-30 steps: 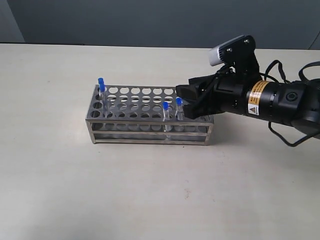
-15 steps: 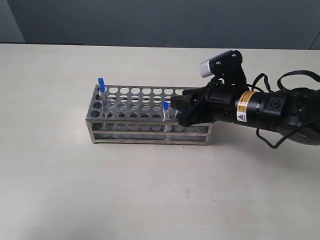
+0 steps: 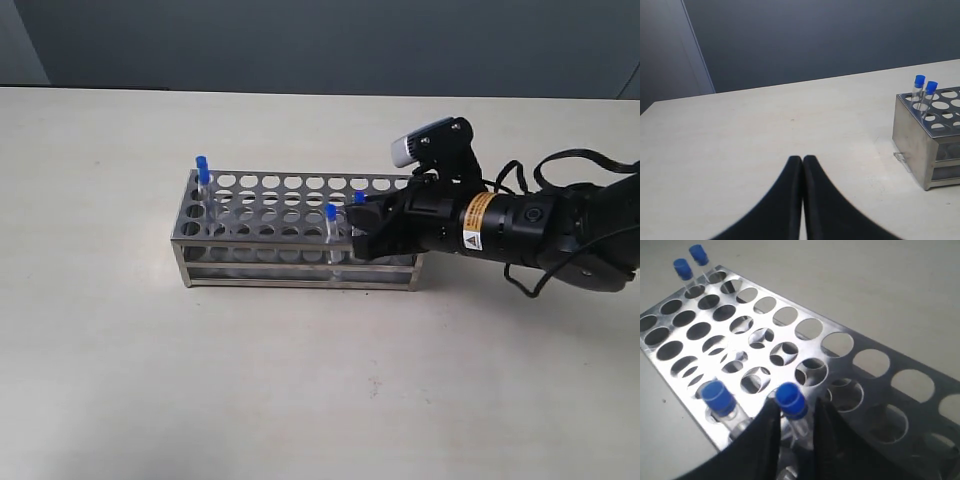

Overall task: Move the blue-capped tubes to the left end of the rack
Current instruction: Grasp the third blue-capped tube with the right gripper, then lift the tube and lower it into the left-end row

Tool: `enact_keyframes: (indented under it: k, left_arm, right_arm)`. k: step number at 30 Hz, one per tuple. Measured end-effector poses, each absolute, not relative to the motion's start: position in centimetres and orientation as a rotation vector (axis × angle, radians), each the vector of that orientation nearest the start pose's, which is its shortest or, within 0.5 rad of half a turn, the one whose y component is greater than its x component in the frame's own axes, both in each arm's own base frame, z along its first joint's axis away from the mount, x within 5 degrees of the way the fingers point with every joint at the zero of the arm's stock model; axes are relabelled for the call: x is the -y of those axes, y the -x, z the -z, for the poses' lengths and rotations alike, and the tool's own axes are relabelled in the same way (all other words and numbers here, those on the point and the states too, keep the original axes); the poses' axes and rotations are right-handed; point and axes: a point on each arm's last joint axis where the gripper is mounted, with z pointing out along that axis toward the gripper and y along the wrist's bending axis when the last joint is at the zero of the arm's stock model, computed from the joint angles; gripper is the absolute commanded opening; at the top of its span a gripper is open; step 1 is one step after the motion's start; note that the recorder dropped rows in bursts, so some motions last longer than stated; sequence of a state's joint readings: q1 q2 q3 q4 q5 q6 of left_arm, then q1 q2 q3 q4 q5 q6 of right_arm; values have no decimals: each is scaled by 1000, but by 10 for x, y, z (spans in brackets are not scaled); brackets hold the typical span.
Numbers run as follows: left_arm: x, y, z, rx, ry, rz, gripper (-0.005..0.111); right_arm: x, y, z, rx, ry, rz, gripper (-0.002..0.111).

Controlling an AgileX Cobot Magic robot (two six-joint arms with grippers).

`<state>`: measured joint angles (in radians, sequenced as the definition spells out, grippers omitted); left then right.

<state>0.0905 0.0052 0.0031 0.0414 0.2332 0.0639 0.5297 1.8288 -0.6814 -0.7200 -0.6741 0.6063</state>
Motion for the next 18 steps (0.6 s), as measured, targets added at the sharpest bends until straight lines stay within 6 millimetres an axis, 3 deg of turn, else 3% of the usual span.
enact_keyframes:
  k: [9, 12, 18]
  left_arm:
    - [-6, -56, -191, -1727, -5, -152, 1]
    - [-6, -56, -191, -1727, -5, -152, 1]
    - [-6, -56, -191, -1727, -5, -152, 1]
  right_arm:
    - [-192, -262, -143, -1966, 792, -731, 0]
    - [-191, -261, -161, -1901, 817, -706, 0]
    - [-200, -267, -215, -1705, 856, -677, 0]
